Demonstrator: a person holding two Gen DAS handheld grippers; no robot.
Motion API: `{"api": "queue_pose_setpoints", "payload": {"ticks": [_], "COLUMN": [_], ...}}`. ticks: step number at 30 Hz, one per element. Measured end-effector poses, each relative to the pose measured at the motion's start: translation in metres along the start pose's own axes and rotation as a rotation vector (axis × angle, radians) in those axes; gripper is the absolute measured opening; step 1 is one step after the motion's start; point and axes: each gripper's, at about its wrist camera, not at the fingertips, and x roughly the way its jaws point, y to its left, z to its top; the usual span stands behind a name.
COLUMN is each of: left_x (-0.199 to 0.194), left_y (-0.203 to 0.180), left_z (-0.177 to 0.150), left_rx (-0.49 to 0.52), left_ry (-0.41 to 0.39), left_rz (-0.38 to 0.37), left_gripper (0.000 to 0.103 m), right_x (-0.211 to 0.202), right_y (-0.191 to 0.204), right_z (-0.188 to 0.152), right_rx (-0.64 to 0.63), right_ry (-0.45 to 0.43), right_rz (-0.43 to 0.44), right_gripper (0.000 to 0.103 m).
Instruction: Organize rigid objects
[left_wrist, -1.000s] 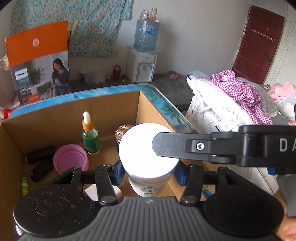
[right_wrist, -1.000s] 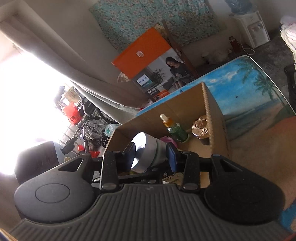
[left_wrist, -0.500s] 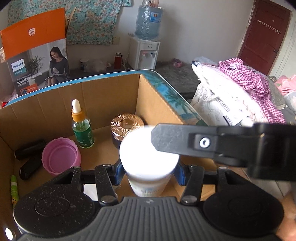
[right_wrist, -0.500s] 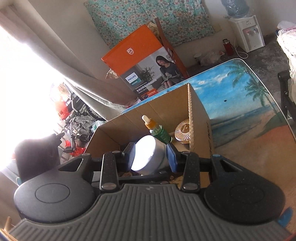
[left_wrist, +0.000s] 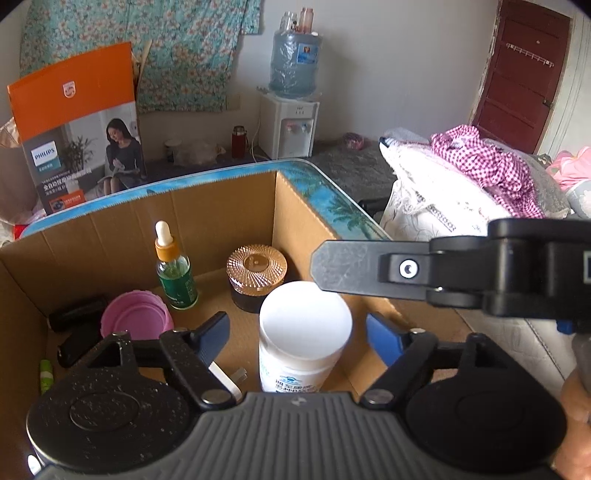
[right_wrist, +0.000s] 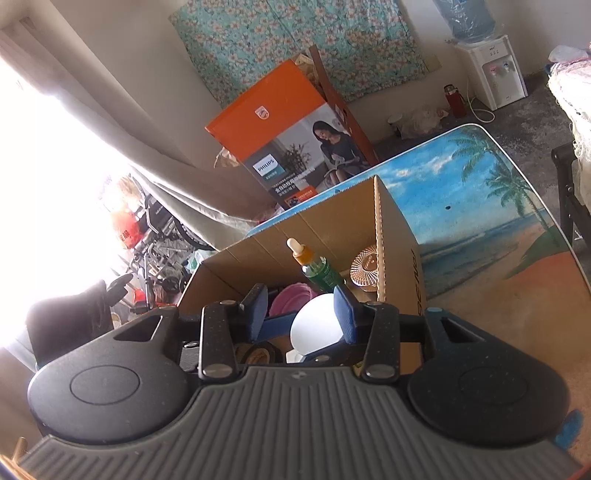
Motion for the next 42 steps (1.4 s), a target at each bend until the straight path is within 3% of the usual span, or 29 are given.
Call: {"api": "queue_pose_setpoints", "payload": {"ticks": [19, 22, 26, 28, 35, 40, 42], "left_x": [-0.064, -0.080, -0.109, -0.126, -0.157, -0.162, -0.161], "left_y": [0.002, 0.005, 0.017, 0.025, 0.055, 0.062, 0.063], "left_z": [-0.009, -0.014, -0.026, -0.035, -0.056, -0.066, -0.067], "left_rx": [-0.008, -0.015, -0.042, -0.063, -0.155, -0.193, -0.199], "left_ry": [-0.089, -0.108, -0.149, -0.172, -0.170, -0.166, -0.161], "left_rz": [0.024, 0.017, 0.015, 0.049, 0.210, 0.339, 0.356], "left_gripper": [0.088, 0.088, 0.097, 0.102, 0.103, 0.103, 0.103], "right_x": [-0.052, -0.063, -0.084, -0.095, -0.105, -0.090, -0.083], "right_y": [0.029, 0.037, 0.049, 0.057, 0.086, 0.104, 0.109], "right_z": [-0.013, -0.017, -0.022, -0.025, -0.048, -0.068, -0.075], "right_rx": [-0.007, -0.011, -0.029, -0.053, -0.173, -0.254, -0.273], "right_ry": [-0.076, -0.083, -0.115, -0.136, -0.140, -0.115, -0.108], "right_rz": [0.008, 0.008, 0.001, -0.017, -0.139, -0.244, -0.294], "right_gripper": [0.049, 0.055, 0.071, 0.078, 0.101, 0.102, 0.102]}}
